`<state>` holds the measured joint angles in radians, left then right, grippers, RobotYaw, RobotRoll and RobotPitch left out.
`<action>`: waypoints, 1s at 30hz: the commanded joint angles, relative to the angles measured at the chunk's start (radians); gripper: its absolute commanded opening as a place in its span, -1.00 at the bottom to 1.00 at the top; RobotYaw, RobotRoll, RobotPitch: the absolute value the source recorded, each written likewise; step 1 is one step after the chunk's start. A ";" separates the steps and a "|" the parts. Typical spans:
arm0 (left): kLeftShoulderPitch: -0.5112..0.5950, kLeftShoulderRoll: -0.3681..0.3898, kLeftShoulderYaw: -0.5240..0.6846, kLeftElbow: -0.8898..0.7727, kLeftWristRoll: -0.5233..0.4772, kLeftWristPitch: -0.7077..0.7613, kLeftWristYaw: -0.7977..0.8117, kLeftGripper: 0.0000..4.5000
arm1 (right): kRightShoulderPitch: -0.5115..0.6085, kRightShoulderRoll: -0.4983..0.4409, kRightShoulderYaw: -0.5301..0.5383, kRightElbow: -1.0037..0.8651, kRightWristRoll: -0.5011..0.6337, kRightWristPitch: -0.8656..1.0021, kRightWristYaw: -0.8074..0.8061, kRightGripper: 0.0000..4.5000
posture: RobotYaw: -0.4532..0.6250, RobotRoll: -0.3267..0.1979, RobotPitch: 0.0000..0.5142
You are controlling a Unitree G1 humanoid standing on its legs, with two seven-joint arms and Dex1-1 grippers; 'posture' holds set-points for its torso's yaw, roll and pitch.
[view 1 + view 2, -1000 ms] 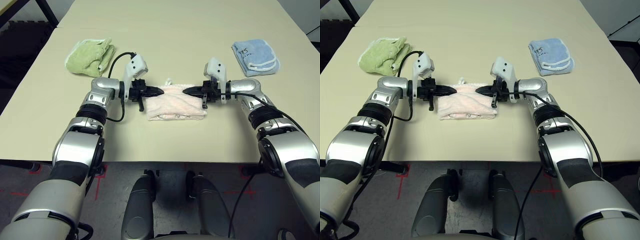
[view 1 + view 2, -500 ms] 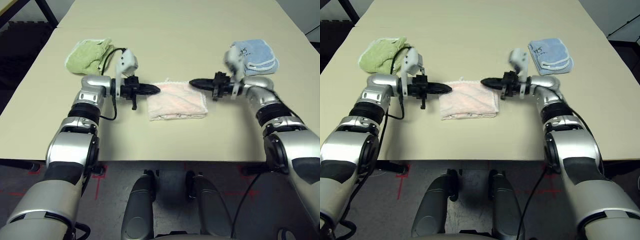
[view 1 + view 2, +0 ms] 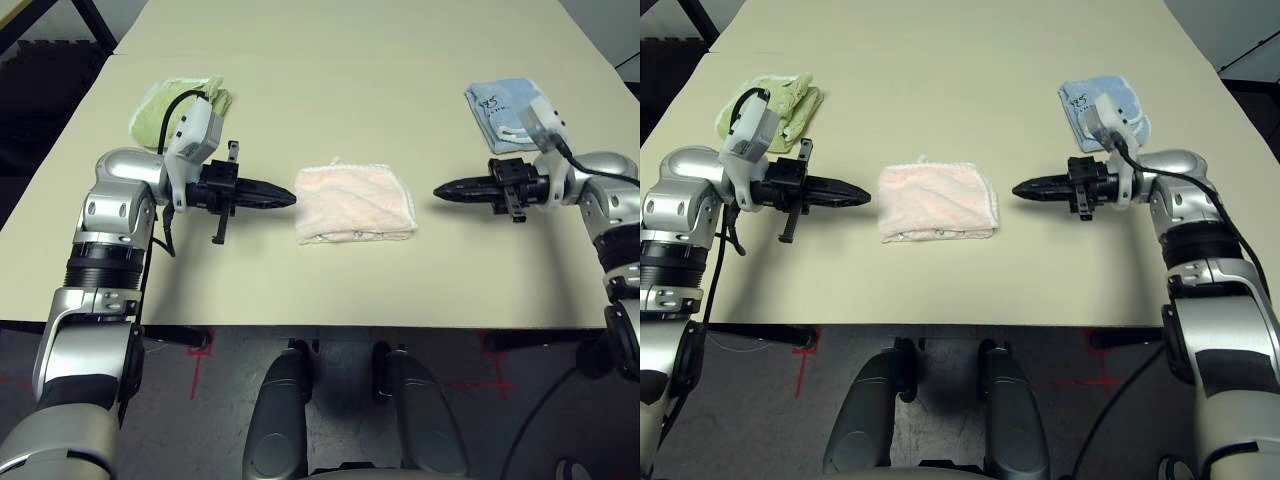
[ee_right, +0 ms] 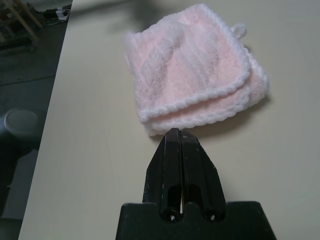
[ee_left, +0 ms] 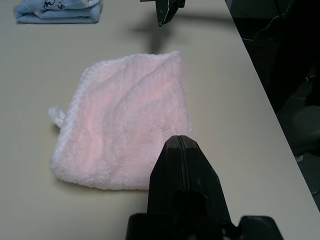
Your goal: Fold the towel and set it aside.
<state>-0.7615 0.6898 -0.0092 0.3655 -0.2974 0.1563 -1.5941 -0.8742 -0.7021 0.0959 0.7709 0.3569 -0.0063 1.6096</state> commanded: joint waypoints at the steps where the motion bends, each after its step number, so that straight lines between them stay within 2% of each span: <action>1: 0.027 0.010 0.001 -0.026 -0.012 -0.041 0.004 -0.99 | 0.020 -0.011 -0.015 -0.023 0.014 0.004 0.005 -1.00 | -0.24 0.25 -0.18; 3: 0.031 0.007 -0.001 -0.028 -0.013 -0.057 0.008 -0.99 | 0.025 -0.012 -0.023 -0.034 0.020 0.046 0.005 -1.00 | -0.24 0.25 -0.20; 4: 0.032 0.005 -0.002 -0.027 -0.008 -0.074 0.013 -0.92 | 0.025 -0.013 -0.031 -0.045 0.026 0.111 -0.004 -1.00 | -0.25 0.25 -0.20; 7: 0.037 0.001 -0.008 -0.035 0.001 -0.108 0.030 -0.58 | 0.030 -0.031 -0.039 -0.099 0.072 0.407 -0.014 -0.68 | -0.25 0.25 -0.21; 10: 0.048 0.002 -0.013 -0.049 -0.006 -0.105 0.039 -0.09 | 0.007 -0.034 -0.081 -0.123 0.138 0.749 -0.099 -0.21 | -0.25 0.25 -0.19; 12: 0.058 0.005 -0.012 -0.062 -0.010 -0.105 0.043 0.26 | -0.002 -0.037 -0.097 -0.132 0.163 0.901 -0.138 0.11 | -0.24 0.25 -0.18; 16: 0.092 0.015 -0.003 -0.106 -0.025 -0.092 0.051 0.94 | -0.001 -0.037 -0.124 -0.142 0.186 1.055 -0.208 0.76 | -0.24 0.25 -0.18; 17: 0.098 0.018 -0.001 -0.115 -0.028 -0.089 0.053 1.00 | 0.001 -0.035 -0.133 -0.144 0.193 1.079 -0.222 0.94 | -0.24 0.25 -0.18; 18: 0.105 0.021 0.000 -0.125 -0.031 -0.088 0.055 1.00 | 0.006 -0.032 -0.140 -0.147 0.199 1.101 -0.235 0.99 | -0.24 0.25 -0.18; 30: 0.134 0.042 0.006 -0.170 -0.058 -0.072 0.083 1.00 | 0.053 -0.025 -0.189 -0.211 0.243 1.178 -0.329 0.99 | -0.22 0.25 -0.20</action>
<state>-0.6486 0.7212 -0.0067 0.2126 -0.3438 0.0843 -1.5102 -0.8415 -0.7169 -0.0753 0.5830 0.5871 1.1620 1.2924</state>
